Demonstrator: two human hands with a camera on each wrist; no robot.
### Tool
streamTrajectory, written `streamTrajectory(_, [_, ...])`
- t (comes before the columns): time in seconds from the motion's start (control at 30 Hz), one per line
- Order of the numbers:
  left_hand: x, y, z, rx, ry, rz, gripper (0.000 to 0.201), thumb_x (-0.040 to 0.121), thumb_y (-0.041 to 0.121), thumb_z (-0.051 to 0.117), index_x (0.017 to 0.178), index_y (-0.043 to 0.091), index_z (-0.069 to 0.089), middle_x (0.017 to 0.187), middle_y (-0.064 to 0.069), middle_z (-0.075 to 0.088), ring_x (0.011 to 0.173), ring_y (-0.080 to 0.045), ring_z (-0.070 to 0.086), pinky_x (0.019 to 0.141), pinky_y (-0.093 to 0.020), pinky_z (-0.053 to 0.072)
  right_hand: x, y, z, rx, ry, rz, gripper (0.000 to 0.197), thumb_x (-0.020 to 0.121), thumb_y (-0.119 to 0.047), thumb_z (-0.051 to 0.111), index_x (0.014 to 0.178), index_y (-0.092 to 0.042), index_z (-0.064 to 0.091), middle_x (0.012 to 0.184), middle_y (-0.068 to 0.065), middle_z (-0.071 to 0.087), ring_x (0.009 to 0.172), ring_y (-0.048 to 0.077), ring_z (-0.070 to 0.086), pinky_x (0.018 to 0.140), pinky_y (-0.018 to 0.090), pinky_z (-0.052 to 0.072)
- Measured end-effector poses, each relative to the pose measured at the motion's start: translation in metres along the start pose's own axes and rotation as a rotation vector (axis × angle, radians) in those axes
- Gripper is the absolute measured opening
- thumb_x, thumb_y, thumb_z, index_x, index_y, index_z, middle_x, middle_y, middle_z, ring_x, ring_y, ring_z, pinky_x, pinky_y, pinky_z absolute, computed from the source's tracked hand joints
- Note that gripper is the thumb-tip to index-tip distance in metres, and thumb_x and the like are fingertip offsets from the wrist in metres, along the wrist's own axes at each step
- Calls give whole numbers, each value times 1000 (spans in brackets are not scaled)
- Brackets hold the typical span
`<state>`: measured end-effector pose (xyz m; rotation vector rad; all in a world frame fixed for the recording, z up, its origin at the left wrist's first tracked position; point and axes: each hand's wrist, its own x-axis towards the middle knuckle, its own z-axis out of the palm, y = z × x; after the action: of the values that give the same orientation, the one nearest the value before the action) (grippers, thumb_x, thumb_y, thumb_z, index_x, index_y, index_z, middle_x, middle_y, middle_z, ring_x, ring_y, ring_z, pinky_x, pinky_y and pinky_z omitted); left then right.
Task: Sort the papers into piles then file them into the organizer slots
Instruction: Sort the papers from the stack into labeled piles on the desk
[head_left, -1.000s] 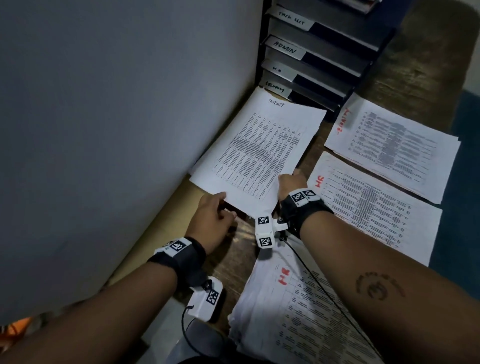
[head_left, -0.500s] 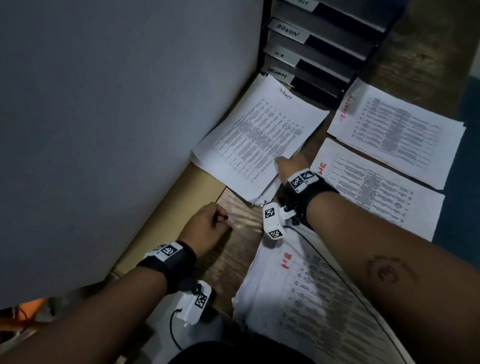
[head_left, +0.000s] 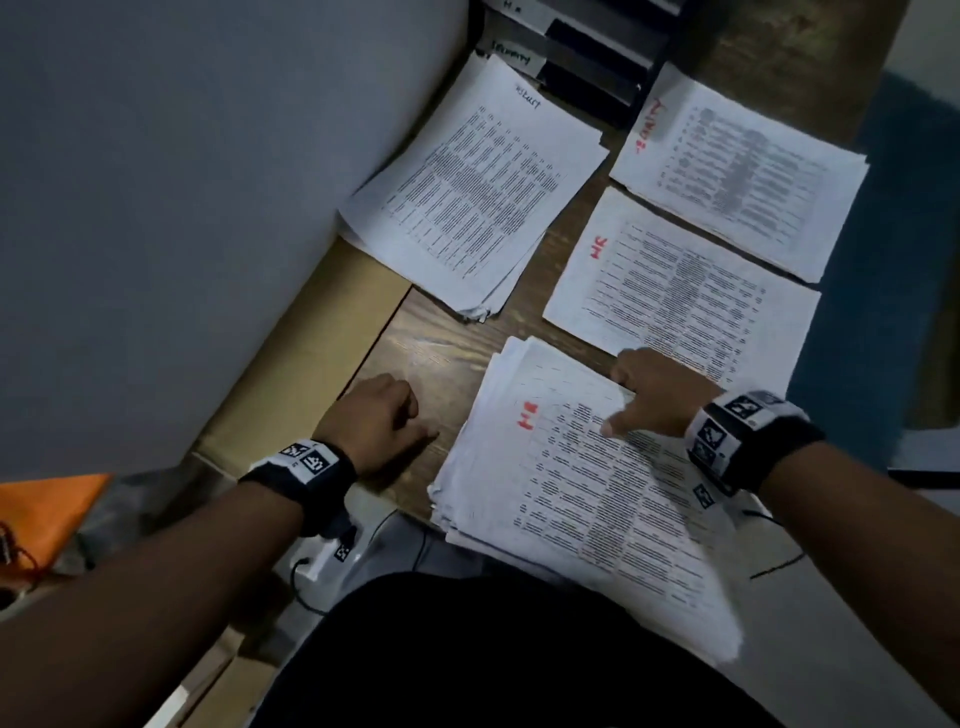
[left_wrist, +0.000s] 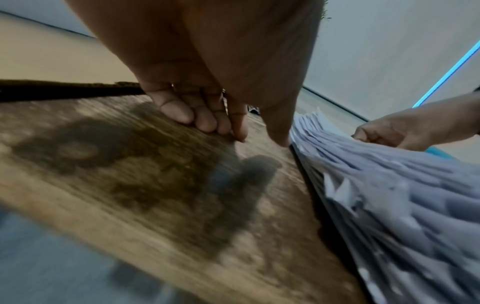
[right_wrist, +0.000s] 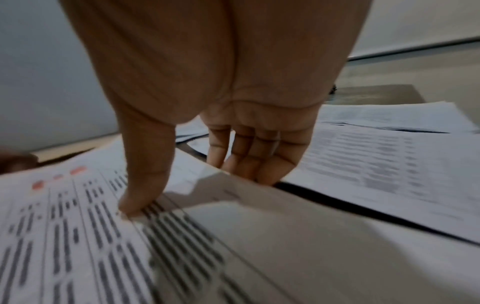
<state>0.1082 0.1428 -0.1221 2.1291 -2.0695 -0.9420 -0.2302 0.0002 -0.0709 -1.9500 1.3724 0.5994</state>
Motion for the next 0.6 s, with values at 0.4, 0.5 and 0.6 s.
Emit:
streamTrajectory(0.4, [-13, 6, 24, 305, 131, -34, 66, 97, 59, 32, 148, 17, 35, 158, -12, 27, 146, -32, 24, 119, -49, 22, -18, 32, 14, 362, 299, -10, 25, 86, -24, 69, 85, -12, 46, 72, -4, 44, 62, 15, 39, 58, 28, 33])
streamTrajectory(0.5, [-12, 9, 24, 292, 138, -48, 70, 97, 60, 26, 150, 15, 33, 160, -14, 25, 149, -32, 18, 121, -47, 15, -20, 39, 13, 358, 270, 14, 22, 89, -29, 65, 95, -16, 48, 76, -3, 49, 66, 14, 44, 58, 26, 36])
streamTrajectory(0.6, [-11, 14, 23, 274, 127, -70, 72, 94, 62, 25, 149, 16, 33, 159, -12, 26, 148, -31, 19, 121, -46, 16, -22, 40, 7, 310, 209, -12, 19, 89, -32, 66, 85, -26, 48, 73, -7, 48, 67, 11, 46, 58, 24, 35])
